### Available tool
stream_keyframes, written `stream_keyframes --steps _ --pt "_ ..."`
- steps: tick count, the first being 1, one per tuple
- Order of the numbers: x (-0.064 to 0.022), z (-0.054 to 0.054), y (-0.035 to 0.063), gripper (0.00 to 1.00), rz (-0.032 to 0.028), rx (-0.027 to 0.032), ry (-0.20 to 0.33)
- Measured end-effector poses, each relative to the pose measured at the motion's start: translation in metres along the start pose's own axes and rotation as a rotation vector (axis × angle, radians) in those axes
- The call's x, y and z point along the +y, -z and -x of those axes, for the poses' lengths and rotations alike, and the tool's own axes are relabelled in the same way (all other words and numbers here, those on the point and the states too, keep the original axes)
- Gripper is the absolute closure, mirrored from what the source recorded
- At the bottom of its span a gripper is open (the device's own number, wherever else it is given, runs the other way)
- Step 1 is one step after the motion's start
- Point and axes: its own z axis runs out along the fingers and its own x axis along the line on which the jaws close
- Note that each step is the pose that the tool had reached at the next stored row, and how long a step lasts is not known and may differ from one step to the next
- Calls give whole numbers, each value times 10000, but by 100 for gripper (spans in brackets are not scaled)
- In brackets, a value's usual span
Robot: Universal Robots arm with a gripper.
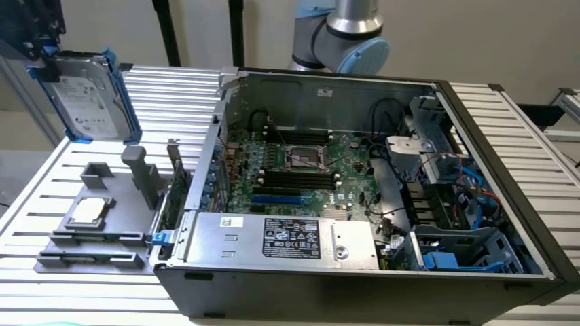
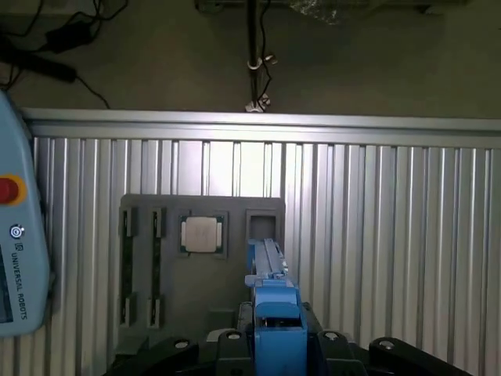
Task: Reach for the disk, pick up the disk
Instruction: 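Pick up the disk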
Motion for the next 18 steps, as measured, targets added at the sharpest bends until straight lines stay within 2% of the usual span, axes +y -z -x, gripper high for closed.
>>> stream_keyframes --steps 4,7,18 --pt "-108 -14 177 67 -1 -43 49" --pt "-233 -23 310 67 -1 -90 62" --pt "-733 -69 606 67 14 -288 61"
